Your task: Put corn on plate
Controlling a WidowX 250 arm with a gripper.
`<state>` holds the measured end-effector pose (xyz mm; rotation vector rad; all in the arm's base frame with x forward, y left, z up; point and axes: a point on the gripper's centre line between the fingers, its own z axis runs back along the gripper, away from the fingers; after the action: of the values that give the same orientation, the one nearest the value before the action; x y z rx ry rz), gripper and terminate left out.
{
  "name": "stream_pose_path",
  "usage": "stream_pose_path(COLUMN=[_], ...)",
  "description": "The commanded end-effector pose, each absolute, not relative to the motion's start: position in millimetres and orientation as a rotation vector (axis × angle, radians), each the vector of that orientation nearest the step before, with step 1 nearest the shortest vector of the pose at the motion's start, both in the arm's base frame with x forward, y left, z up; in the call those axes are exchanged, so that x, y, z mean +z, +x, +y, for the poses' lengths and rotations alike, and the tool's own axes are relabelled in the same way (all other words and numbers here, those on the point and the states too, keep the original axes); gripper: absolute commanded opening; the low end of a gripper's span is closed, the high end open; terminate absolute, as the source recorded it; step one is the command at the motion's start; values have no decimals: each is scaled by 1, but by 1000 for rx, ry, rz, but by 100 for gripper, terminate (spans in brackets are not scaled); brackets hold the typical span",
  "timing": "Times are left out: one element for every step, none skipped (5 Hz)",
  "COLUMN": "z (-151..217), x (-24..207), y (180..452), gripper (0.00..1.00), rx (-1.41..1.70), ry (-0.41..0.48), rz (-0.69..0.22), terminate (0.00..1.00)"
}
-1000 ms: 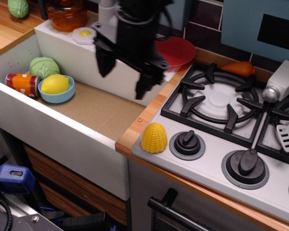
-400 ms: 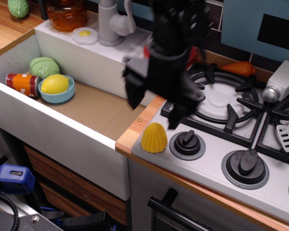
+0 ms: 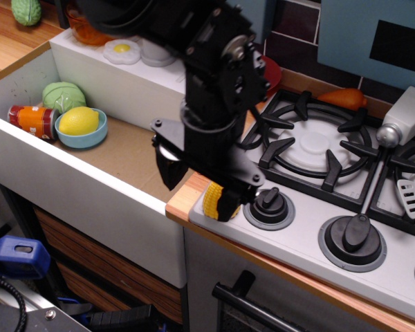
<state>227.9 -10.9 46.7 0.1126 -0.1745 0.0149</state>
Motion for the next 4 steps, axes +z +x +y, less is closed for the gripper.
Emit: stream_pose_path(z=[-11, -13, -17, -19], x=[47, 42, 39, 32], y=[238, 248, 257, 263], gripper=[100, 100, 100, 100], rx=[13, 4, 4, 1], ry=[100, 89, 71, 47], rz=[-256, -275, -295, -299], terminate=[0, 0, 0, 0])
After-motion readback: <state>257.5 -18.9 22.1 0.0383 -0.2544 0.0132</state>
